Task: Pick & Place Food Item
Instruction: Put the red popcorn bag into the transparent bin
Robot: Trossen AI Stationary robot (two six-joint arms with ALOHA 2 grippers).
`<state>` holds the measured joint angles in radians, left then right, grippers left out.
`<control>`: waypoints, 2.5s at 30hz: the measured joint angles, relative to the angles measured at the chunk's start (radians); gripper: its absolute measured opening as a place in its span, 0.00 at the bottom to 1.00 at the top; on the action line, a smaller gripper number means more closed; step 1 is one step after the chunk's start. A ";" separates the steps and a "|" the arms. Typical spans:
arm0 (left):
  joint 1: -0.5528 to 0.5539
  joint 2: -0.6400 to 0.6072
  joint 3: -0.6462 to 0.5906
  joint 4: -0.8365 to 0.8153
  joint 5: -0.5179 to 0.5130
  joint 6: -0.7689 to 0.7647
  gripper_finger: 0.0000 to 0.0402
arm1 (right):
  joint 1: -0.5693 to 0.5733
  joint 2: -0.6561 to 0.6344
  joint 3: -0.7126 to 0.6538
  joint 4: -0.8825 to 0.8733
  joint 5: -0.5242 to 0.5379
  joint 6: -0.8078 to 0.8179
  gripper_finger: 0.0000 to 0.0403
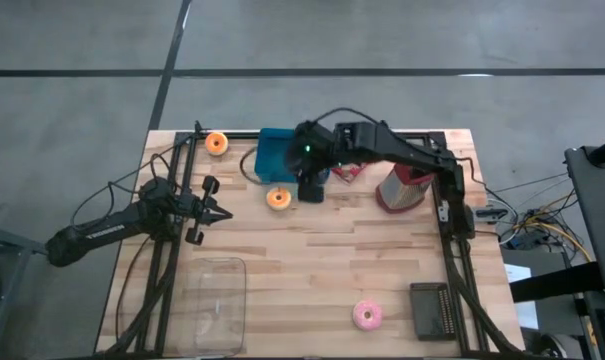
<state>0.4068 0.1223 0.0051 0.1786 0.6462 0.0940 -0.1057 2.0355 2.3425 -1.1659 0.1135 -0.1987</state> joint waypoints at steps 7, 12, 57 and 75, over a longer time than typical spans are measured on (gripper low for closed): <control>0.000 0.000 0.000 0.000 -0.001 0.000 0.06 | 0.131 0.000 -0.036 0.018 0.000 0.039 0.33; 0.000 0.000 0.000 0.000 0.000 0.000 0.06 | 0.198 0.002 -0.121 0.146 0.000 0.034 0.32; 0.000 0.015 0.000 -0.001 -0.001 0.000 0.06 | 0.312 -0.358 -1.367 1.438 0.045 0.371 0.44; 0.000 0.019 0.000 -0.001 0.000 0.000 0.06 | 0.406 -0.381 -1.347 1.069 0.107 0.582 0.45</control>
<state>0.4072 0.1410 0.0051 0.1780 0.6459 0.0939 0.2999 1.6545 0.9951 -0.0972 0.2210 0.3831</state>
